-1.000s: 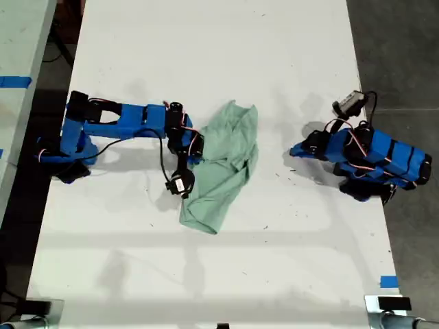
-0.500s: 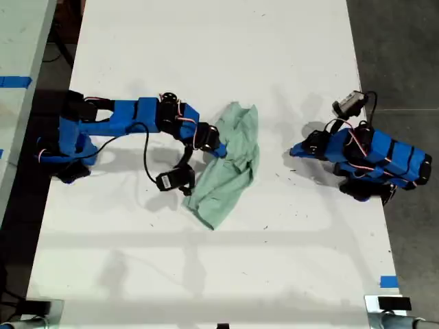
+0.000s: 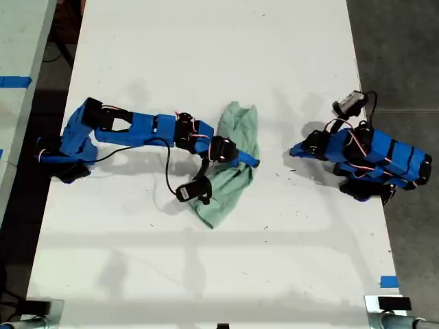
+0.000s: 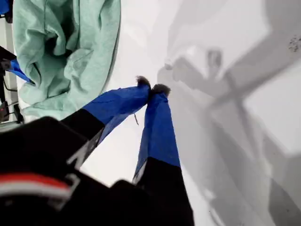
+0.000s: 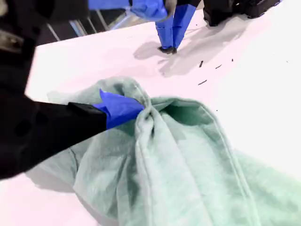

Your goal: Fold t shirt

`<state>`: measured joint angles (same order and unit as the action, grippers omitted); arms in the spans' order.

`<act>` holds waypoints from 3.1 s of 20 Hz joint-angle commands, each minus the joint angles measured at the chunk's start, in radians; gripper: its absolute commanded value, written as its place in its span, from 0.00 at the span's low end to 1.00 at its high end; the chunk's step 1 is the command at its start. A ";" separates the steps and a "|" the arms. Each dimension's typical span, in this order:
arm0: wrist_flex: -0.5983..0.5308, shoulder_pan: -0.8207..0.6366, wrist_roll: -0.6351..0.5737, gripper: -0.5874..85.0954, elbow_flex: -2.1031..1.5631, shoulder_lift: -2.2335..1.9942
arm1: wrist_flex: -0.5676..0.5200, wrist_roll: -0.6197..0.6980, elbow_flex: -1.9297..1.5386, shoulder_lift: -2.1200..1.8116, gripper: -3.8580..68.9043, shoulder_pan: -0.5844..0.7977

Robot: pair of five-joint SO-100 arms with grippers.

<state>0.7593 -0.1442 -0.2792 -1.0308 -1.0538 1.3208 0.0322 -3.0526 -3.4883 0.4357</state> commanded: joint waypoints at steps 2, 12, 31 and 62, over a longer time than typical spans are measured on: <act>-0.092 0.023 -0.060 0.17 0.063 -0.138 | 0.009 -0.009 -0.057 -0.014 0.08 -0.008; -0.144 0.026 0.020 0.11 0.052 0.012 | 0.009 -0.006 -0.055 -0.014 0.08 -0.011; -0.298 -0.634 -0.233 0.00 -2.266 -2.537 | 0.012 -0.012 -0.054 -0.014 0.08 0.000; -0.040 -0.739 -0.199 0.02 -2.270 -2.548 | 0.012 -0.025 -0.054 -0.012 0.08 -0.017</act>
<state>0.7194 -0.8759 -0.4985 -3.2582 -3.5910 1.3208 0.0199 -3.0526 -3.4898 0.4280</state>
